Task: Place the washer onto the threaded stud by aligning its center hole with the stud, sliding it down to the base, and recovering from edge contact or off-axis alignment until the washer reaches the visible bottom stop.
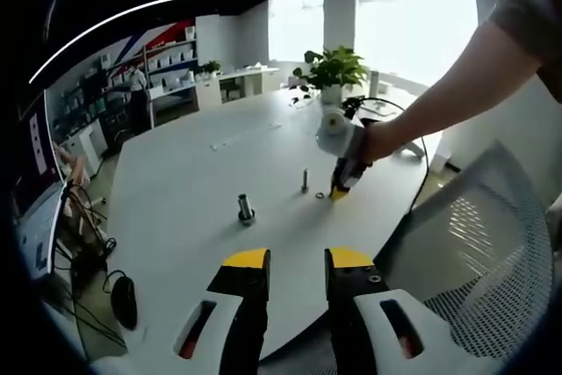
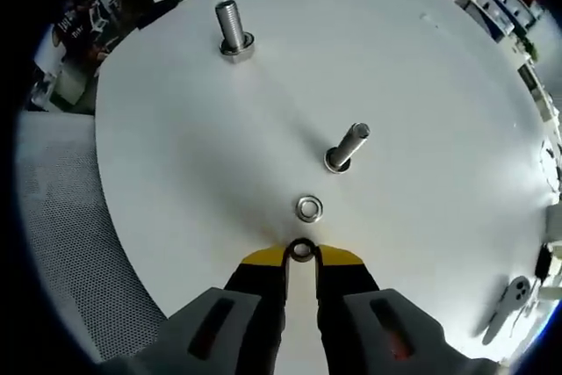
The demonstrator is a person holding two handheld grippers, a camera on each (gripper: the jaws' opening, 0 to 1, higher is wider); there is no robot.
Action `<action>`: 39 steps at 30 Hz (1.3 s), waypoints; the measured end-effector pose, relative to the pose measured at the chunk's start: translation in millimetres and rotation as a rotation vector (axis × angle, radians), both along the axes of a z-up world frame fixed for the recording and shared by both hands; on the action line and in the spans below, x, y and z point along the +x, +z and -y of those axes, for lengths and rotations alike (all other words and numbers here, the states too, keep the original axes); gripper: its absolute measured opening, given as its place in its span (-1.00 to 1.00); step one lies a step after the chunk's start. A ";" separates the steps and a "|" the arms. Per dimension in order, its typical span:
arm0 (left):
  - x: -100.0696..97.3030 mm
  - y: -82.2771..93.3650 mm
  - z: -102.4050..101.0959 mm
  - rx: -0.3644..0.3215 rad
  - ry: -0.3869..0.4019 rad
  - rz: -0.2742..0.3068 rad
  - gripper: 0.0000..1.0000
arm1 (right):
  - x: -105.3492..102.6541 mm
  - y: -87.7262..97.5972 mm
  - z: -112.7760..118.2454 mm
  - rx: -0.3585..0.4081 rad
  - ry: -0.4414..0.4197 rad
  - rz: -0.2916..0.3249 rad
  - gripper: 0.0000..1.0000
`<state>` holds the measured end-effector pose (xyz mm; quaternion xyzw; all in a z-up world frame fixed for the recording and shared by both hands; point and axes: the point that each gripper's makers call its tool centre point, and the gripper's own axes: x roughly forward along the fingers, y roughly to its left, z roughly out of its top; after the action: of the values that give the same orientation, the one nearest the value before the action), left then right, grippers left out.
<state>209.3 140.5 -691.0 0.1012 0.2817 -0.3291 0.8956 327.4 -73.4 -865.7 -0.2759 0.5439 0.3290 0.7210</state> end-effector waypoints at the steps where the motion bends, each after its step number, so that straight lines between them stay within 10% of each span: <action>1: 0.0 -0.1 0.0 0.001 -0.001 0.000 -0.54 | -0.6 2.5 -1.0 0.003 0.000 0.004 -0.75; 39: 0.4 2.2 0.7 -0.001 -0.005 0.011 -0.54 | 58.8 73.5 -31.5 0.104 0.047 0.287 -0.75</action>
<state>209.7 139.8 -688.8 0.1034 0.2763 -0.3307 0.8964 386.2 -41.9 -792.2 -0.2950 0.4110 0.3308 0.7966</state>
